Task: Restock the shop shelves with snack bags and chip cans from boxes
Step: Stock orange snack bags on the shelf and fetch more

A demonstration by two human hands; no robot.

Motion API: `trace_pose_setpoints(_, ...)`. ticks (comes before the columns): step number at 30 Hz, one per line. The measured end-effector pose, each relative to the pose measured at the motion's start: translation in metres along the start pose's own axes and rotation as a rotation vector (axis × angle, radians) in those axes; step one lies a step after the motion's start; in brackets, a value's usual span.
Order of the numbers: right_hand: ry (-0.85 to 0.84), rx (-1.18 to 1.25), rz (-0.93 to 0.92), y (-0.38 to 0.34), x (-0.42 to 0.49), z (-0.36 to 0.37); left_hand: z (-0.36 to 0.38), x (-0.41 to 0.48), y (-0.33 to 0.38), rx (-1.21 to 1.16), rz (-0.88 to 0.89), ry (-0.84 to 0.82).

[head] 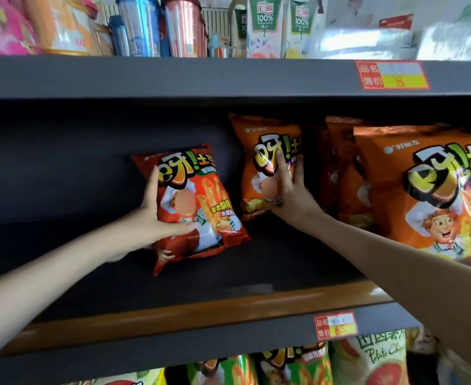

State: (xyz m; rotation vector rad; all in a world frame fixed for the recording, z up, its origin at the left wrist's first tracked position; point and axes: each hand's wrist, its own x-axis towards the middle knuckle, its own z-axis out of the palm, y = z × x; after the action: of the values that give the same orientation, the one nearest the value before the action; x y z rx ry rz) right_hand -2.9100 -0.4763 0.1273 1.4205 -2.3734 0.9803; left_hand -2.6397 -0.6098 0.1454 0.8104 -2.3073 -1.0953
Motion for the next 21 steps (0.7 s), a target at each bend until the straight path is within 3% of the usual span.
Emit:
trace_pose_setpoints(6, -0.029, 0.024, 0.110, -0.010, -0.009, -0.022, 0.013, -0.013, 0.009, -0.020, 0.238, -0.001)
trace_pose_setpoints(9, 0.003, 0.329, 0.069, -0.026, -0.030, -0.044, 0.032, -0.020, 0.019, 0.010, 0.280, -0.010)
trace_pose_setpoints(12, -0.094, 0.552, -0.103, -0.033, -0.059, -0.061, 0.053, -0.020, 0.039, 0.032, 0.351, 0.017)
trace_pose_setpoints(15, -0.205, 0.322, -0.245, -0.025, -0.075, -0.062, 0.079, -0.006, 0.054, 0.001, 0.444, -0.007)
trace_pose_setpoints(18, -0.127, 0.221, -0.194, -0.011, -0.076, -0.054, 0.099, 0.012, 0.058, 0.097, 0.455, -0.085)
trace_pose_setpoints(21, -0.065, 0.189, -0.117, -0.005, -0.070, -0.050, 0.113, 0.028, 0.067, 0.232, 0.408, -0.063)
